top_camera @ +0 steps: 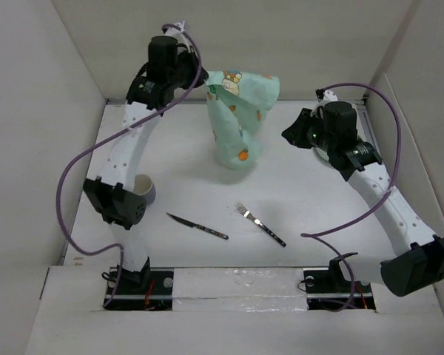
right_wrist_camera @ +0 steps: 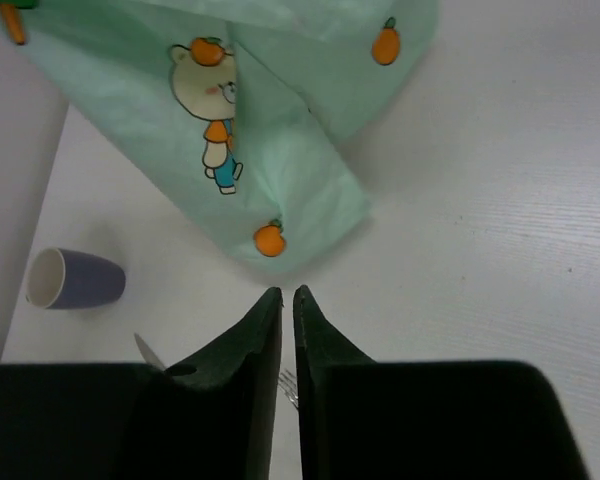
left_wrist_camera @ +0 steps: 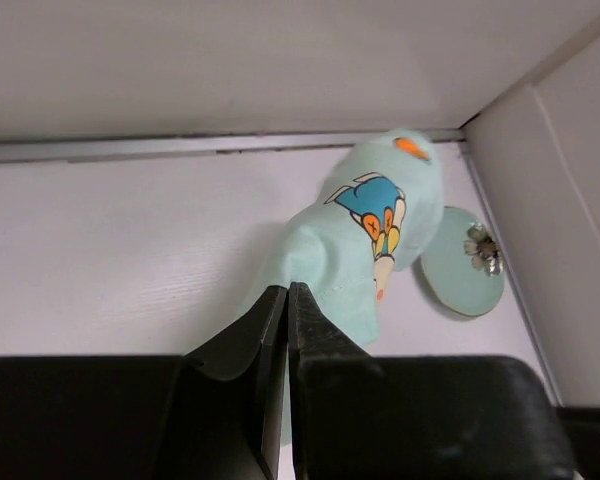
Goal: Set the dinner table for one person
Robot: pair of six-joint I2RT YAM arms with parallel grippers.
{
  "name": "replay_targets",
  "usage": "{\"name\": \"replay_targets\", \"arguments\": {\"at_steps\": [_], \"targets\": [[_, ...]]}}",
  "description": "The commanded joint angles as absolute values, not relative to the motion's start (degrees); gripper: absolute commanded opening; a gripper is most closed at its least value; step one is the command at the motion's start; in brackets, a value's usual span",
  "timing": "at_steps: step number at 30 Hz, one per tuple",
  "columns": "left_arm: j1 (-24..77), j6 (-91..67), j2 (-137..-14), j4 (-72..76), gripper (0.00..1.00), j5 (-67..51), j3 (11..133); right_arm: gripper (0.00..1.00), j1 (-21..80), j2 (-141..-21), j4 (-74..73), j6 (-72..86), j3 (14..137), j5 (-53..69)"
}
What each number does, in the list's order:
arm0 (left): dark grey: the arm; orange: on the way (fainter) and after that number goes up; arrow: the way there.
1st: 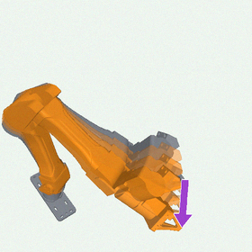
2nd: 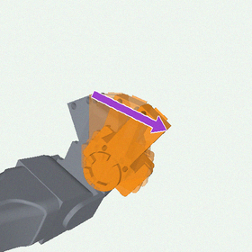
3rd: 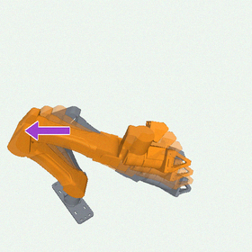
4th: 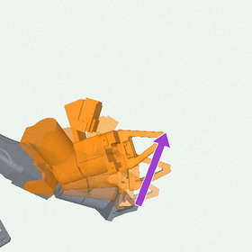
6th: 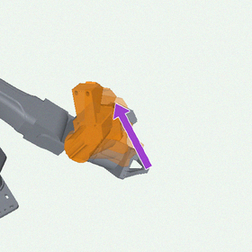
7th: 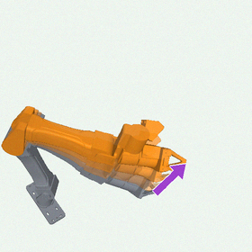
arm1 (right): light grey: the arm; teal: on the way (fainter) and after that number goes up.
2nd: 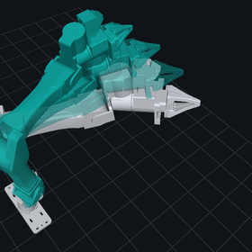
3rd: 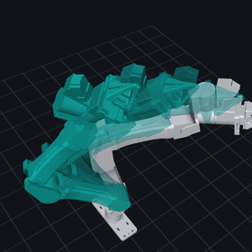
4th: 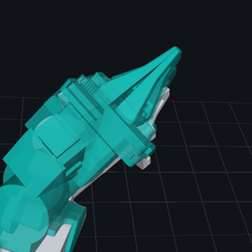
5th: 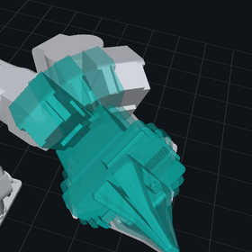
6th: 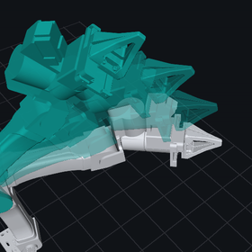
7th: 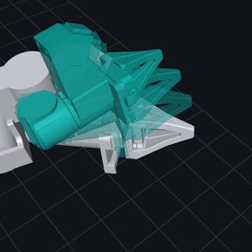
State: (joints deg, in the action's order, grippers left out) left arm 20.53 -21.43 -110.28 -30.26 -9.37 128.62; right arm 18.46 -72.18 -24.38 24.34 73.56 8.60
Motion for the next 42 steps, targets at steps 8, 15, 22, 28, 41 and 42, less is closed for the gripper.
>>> {"name": "replay_targets", "arguments": {"at_steps": [8,15,22,28,41,42], "targets": [[18.4,-22.9,-97.1,-17.3,0.0,-20.0,102.8,0.84,18.4,-78.2,-19.3,27.0,71.9,4.6],[18.4,-24.1,-101.6,-13.8,0.0,-23.8,99.2,0.81,18.4,-78.0,-13.1,28.0,63.7,7.5],[21.5,-22.9,-109.9,-15.3,0.0,-21.5,107.8,0.03,19.0,-85.5,-12.3,27.8,64.0,6.8],[22.7,-18.6,-120.9,-30.8,0.61,2.7,126.8,0.36,23.4,-93.2,-12.7,29.3,67.5,7.1],[34.6,-15.3,-89.5,-22.6,0.01,10.2,81.8,0.56,24.0,-106.7,-20.7,30.7,75.7,-4.6],[36.1,-17.2,-88.3,-21.8,0.02,9.7,77.2,0.55,24.0,-107.5,-21.0,30.7,76.7,-4.7]]}}
